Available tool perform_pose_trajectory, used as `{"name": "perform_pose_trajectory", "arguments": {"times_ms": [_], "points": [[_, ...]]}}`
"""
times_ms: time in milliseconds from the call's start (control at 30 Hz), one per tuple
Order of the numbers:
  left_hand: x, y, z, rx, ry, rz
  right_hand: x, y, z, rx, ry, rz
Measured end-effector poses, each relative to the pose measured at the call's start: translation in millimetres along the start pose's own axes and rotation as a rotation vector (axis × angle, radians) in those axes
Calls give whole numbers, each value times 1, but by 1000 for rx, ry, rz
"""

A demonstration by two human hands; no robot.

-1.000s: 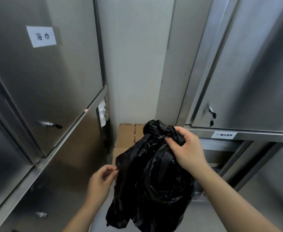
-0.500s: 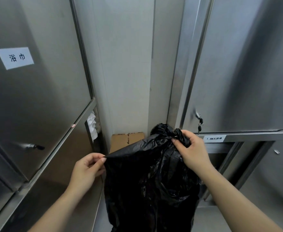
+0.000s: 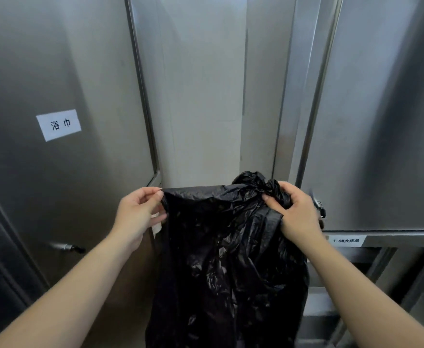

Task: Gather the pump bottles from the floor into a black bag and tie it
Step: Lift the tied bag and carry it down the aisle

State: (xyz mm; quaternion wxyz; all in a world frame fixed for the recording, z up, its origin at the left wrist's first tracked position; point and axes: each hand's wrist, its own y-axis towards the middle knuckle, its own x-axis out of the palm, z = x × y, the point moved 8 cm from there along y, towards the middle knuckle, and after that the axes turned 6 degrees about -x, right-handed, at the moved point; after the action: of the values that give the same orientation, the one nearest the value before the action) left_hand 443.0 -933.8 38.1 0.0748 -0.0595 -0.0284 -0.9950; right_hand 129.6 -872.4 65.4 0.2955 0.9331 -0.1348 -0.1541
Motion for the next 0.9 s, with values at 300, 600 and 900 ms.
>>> {"name": "perform_pose_trajectory", "arguments": {"times_ms": [300,600,900], "points": [[12,117,77,120,-91,-16,40,104,-30,-144,23,45],[46,221,155,247,-120,-136,60,197,-51,-261,-30,200],[94,292,167,211,-137,-223,78,256,-29,-266,-50,235]]}}
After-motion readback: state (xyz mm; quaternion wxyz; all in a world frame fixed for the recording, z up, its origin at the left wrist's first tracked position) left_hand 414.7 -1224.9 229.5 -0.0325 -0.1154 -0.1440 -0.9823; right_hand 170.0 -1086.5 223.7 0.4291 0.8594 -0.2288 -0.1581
